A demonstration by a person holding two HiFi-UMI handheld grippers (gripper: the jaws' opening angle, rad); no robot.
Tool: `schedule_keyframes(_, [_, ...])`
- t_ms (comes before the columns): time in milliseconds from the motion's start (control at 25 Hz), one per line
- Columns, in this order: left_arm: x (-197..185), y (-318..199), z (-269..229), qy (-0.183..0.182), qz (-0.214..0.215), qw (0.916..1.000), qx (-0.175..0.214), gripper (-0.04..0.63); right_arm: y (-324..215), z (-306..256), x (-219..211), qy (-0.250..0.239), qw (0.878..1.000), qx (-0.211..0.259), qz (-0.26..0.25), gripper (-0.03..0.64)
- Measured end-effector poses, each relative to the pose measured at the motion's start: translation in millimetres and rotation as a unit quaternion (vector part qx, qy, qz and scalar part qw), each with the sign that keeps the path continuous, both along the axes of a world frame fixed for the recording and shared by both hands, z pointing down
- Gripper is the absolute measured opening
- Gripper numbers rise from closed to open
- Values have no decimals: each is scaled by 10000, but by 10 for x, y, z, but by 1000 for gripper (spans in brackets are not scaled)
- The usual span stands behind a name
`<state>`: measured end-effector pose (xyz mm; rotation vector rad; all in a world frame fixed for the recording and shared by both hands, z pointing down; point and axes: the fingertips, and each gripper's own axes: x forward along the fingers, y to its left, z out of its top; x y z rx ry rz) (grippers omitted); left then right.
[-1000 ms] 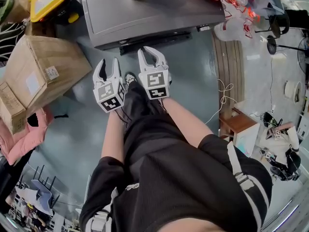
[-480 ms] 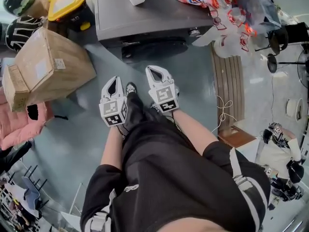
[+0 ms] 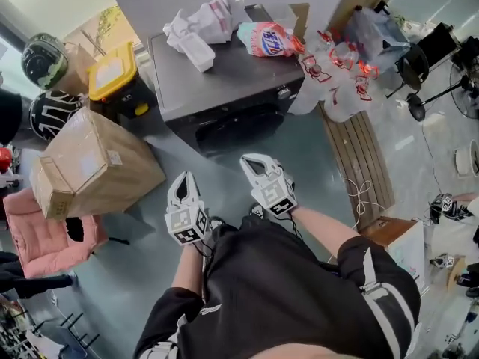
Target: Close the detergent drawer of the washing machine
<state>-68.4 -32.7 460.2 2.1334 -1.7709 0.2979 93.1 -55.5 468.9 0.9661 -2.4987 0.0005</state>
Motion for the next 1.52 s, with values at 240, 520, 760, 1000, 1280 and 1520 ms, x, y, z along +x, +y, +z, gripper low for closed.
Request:
schedule_keyframes(240, [-73, -112, -777, -183, 435, 9963, 713, 6, -44, -666, -253, -633, 9958, 488, 450, 5])
schedule_keyframes(520, [-352, -290, -1794, -308, 429, 9860, 1579, 6, -257, -1755, -319, -1069, 9838, 1250, 718, 5])
schedule_keyframes(760, [-372, -312, -2460, -367, 492, 9723, 2255, 6, -357, -2313, -166, -1422, 9734, 1521, 954, 5])
schedule_keyframes(1000, [-471, -521, -2580, -401, 441, 9701, 2352, 6, -431, -2507, -121, -1452, 9675, 1749, 1111, 5])
schedule_keyframes(1280, [-408, -603, -2596, -293, 505, 9711, 2312, 6, -484, -2527, -186, -1502, 9666, 1759, 1107, 5])
schedule_keyframes(1520, [-407, -580, -2696, -227, 383, 9668, 2516, 6, -491, -2547, -181, -1457, 9659, 1858, 1065, 5])
